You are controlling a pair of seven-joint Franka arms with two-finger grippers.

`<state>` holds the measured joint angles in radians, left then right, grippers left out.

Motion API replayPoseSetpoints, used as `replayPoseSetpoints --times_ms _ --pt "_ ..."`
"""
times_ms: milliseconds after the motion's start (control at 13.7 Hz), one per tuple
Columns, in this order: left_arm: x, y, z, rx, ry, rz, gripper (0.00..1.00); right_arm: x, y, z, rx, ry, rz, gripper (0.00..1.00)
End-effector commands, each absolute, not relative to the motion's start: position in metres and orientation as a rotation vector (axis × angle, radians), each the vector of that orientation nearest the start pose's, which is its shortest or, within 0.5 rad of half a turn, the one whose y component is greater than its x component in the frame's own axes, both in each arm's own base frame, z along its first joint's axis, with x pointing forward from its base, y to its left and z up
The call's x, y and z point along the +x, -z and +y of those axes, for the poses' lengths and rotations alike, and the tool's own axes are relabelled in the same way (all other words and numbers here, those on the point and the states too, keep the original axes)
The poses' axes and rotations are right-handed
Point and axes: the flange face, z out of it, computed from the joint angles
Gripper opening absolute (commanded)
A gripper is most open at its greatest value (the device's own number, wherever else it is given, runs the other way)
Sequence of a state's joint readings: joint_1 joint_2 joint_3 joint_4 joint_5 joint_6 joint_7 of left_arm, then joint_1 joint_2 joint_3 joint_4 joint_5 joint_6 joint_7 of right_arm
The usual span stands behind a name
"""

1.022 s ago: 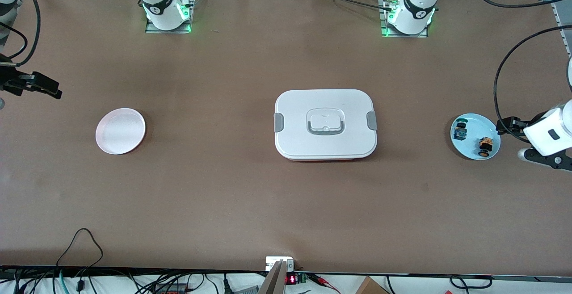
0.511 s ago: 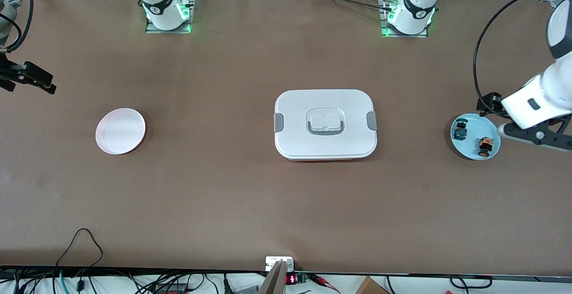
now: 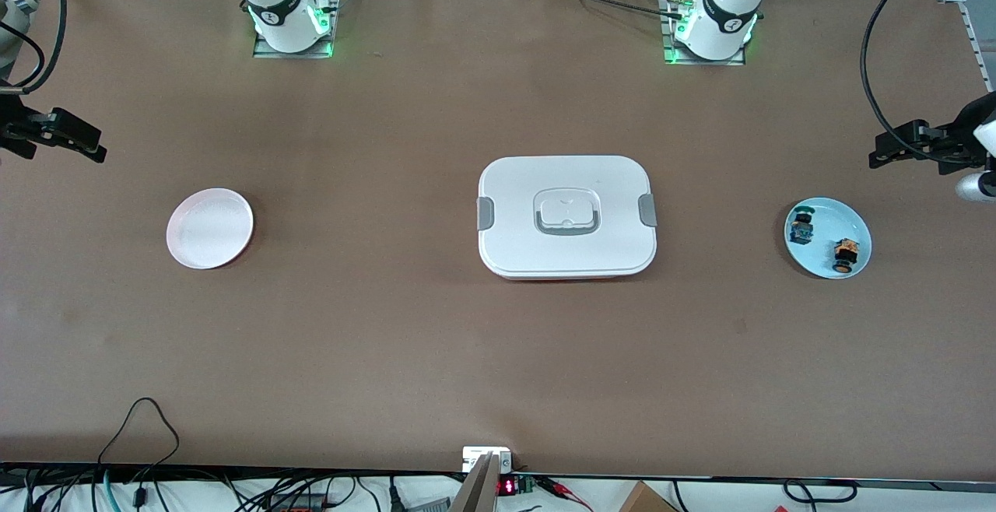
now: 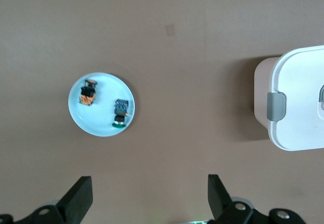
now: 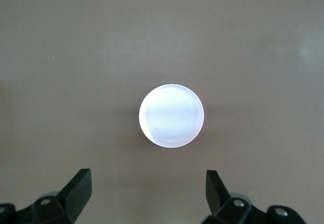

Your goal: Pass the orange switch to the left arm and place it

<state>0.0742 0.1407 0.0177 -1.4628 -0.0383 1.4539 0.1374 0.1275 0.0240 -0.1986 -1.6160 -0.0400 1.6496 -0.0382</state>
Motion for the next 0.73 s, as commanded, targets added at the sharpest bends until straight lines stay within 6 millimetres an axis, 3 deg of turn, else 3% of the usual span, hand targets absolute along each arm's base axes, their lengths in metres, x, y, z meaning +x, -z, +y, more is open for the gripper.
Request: replayPoseSetpoints --times_ms 0,219,511,657 --pt "0.558 -0.577 0.048 -3.209 -0.189 0.064 1.0 0.566 -0.603 -0.043 -3.169 0.011 0.066 1.0" --pt "0.548 -0.576 0.051 -3.191 -0.189 0.056 1.0 0.566 -0.604 -0.044 -3.119 0.017 0.088 1.0" --pt "0.55 -0.576 0.048 -3.168 -0.197 0.062 1.0 0.566 -0.608 -0.047 -3.121 0.029 0.083 1.0" --pt "0.552 -0.58 0.045 -3.166 -0.186 0.07 1.0 0.567 -0.609 -0.038 -3.123 0.036 0.059 1.0"
